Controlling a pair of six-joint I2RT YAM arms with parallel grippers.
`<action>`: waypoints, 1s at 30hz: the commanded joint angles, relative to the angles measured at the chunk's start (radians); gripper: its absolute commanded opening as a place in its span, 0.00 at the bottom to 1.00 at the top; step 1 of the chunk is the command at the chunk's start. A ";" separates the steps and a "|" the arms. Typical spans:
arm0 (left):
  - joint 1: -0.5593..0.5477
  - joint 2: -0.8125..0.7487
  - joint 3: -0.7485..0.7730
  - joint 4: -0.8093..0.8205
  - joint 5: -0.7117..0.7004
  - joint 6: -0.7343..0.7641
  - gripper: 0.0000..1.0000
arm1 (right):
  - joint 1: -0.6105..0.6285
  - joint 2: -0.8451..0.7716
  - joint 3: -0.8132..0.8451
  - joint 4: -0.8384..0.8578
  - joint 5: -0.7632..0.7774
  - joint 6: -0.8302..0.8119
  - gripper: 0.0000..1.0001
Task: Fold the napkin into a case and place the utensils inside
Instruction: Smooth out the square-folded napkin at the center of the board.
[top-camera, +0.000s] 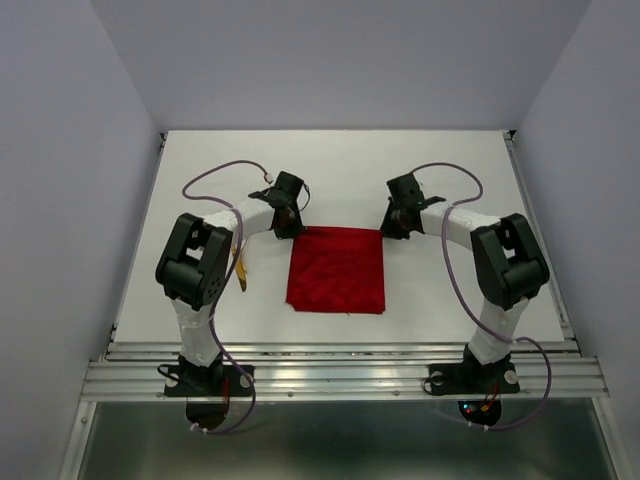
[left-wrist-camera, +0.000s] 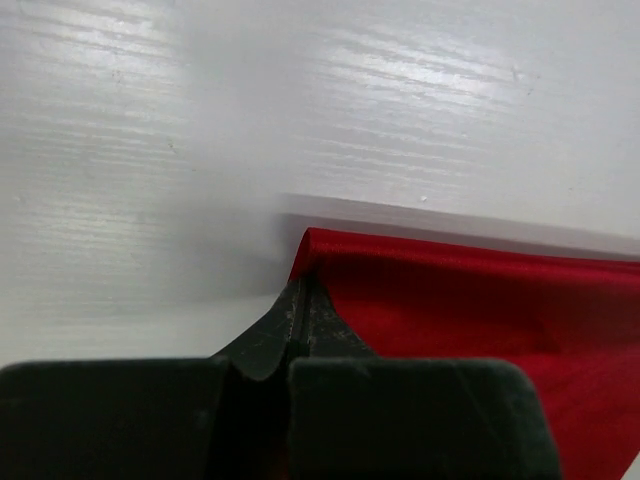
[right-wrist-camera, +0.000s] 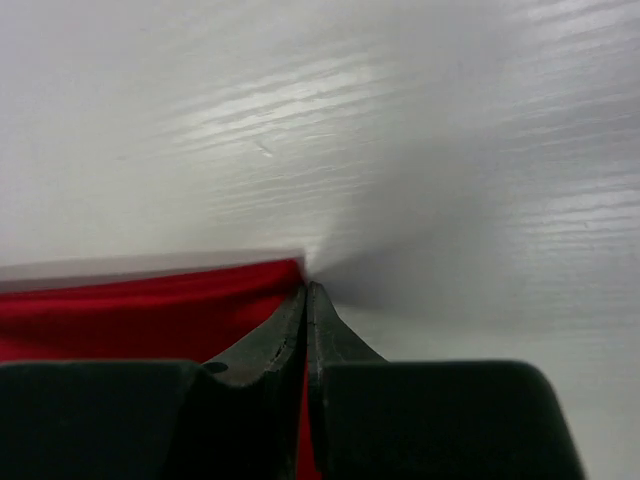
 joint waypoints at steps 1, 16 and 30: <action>0.001 0.003 0.032 0.016 -0.004 0.020 0.00 | -0.006 0.105 0.034 0.032 -0.041 -0.017 0.08; 0.001 -0.250 0.011 -0.090 -0.099 0.101 0.04 | -0.006 -0.185 0.013 -0.034 0.085 -0.039 0.25; 0.001 -0.476 -0.190 -0.099 0.011 0.114 0.06 | -0.006 -0.296 -0.113 -0.072 0.067 -0.049 0.49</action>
